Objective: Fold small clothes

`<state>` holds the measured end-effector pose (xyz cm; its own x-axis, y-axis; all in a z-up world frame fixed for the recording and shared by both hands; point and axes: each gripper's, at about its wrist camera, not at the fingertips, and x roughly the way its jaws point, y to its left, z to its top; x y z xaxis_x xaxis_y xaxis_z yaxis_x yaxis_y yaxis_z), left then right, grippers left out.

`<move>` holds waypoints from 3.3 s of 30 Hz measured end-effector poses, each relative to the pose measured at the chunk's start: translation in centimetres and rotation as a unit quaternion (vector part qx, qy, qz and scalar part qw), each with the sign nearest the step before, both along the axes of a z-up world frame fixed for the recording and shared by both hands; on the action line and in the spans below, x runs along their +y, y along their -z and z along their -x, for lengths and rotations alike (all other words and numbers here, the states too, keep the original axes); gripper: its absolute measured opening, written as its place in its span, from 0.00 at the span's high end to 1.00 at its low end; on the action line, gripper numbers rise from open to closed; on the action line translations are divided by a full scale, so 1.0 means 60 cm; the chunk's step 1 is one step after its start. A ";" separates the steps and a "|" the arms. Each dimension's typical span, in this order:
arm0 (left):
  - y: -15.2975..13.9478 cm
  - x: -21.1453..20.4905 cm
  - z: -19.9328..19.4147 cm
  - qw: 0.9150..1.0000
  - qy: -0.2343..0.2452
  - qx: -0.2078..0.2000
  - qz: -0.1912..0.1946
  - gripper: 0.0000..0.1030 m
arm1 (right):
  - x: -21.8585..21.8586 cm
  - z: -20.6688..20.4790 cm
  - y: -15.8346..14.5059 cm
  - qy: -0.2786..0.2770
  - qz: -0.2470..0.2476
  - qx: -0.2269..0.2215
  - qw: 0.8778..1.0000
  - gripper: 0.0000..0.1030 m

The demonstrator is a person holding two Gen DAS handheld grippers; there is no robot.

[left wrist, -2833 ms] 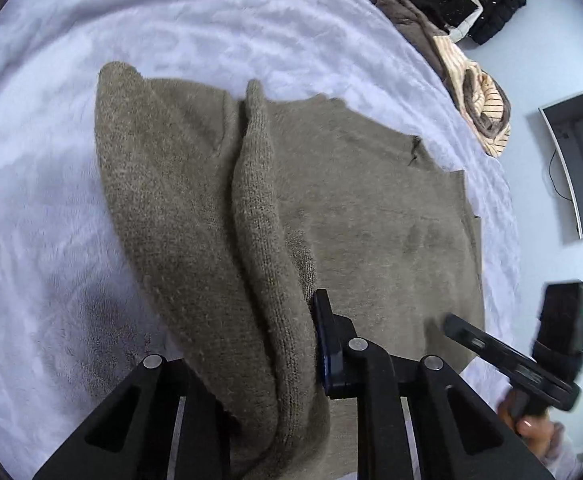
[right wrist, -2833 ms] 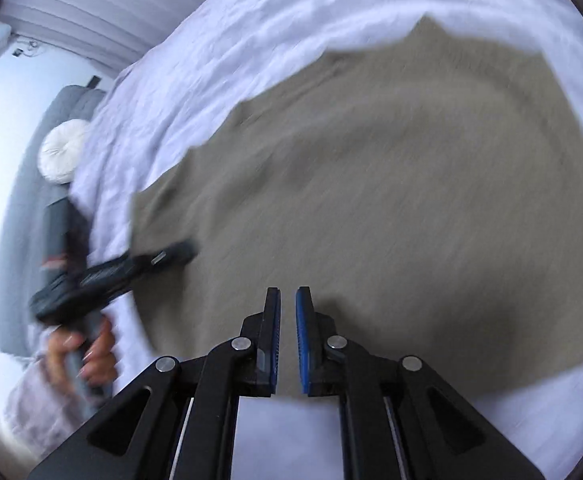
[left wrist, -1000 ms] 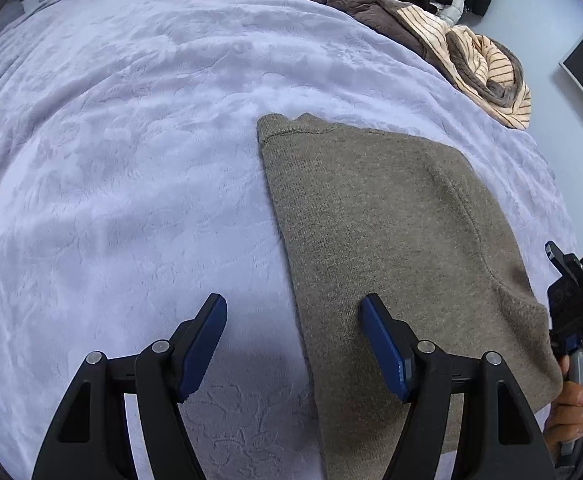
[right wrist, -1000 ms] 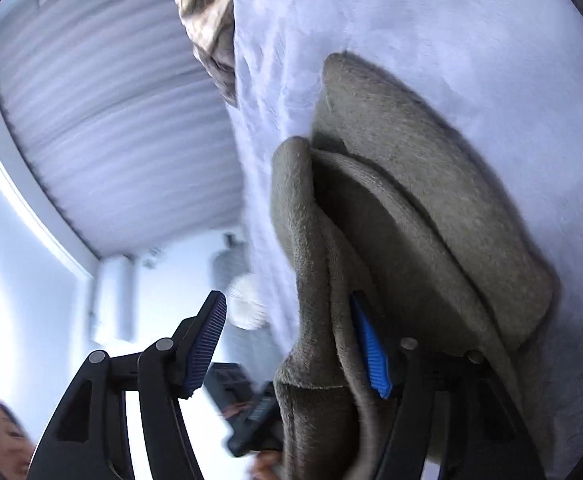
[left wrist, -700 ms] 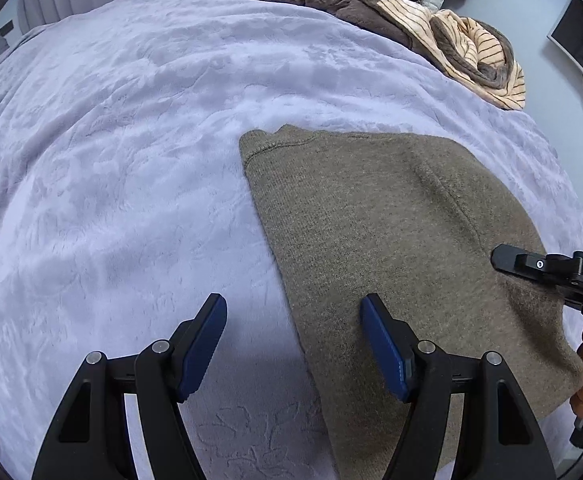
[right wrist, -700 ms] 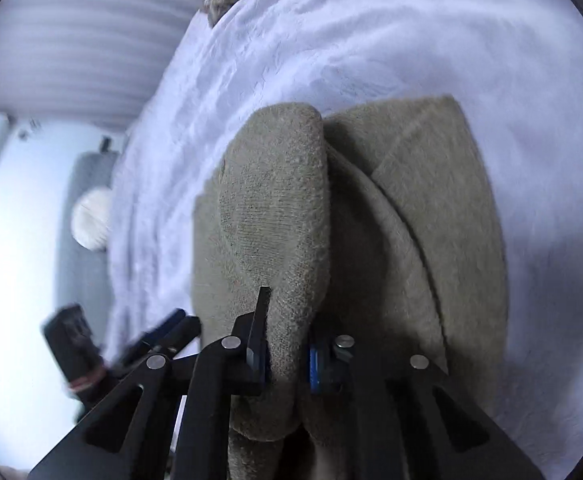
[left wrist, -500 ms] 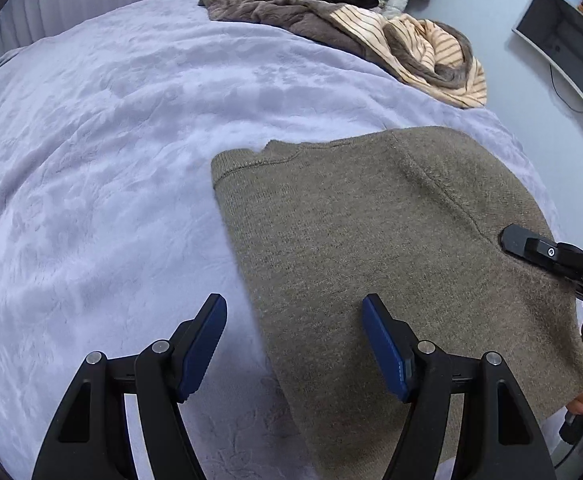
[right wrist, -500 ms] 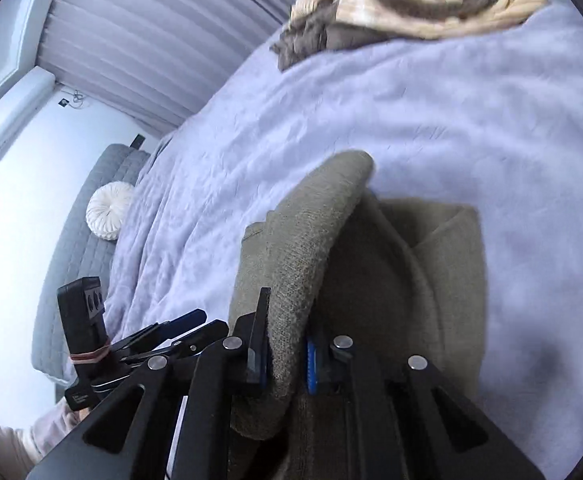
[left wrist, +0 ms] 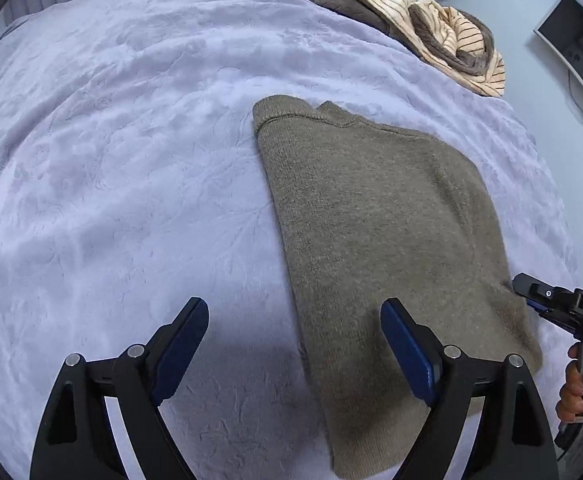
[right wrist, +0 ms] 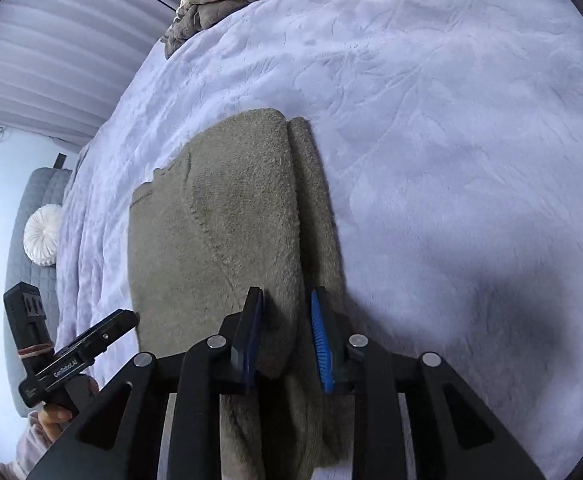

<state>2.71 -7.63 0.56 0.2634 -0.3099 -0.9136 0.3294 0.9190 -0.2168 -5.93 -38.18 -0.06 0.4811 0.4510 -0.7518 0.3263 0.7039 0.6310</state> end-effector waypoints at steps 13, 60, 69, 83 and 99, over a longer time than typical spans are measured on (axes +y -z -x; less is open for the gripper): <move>0.067 -0.031 0.093 0.995 0.064 0.072 -0.011 0.31 | 0.046 0.095 -0.012 -0.040 0.055 0.030 0.997 0.94; 0.016 -0.041 -0.030 0.998 -0.064 0.020 -0.010 0.54 | -0.039 -0.062 0.007 -0.034 0.094 0.069 0.993 0.92; 0.012 -0.047 -0.029 0.998 -0.054 0.022 -0.026 0.54 | -0.042 -0.045 -0.009 -0.026 0.087 0.072 0.993 0.92; -0.002 -0.028 -0.021 0.996 -0.068 -0.005 -0.057 0.00 | -0.033 -0.038 0.003 -0.026 0.071 0.082 0.994 0.91; 0.049 -0.039 -0.033 0.994 -0.060 0.072 -0.057 0.00 | -0.054 -0.042 0.017 -0.022 0.046 0.076 0.996 0.40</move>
<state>4.67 -9.94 -2.36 0.1562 -0.1774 -0.9717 0.1897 0.9708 -0.1468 -3.40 -41.42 -1.06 0.3395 0.3952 -0.8536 0.3820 0.7714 0.5090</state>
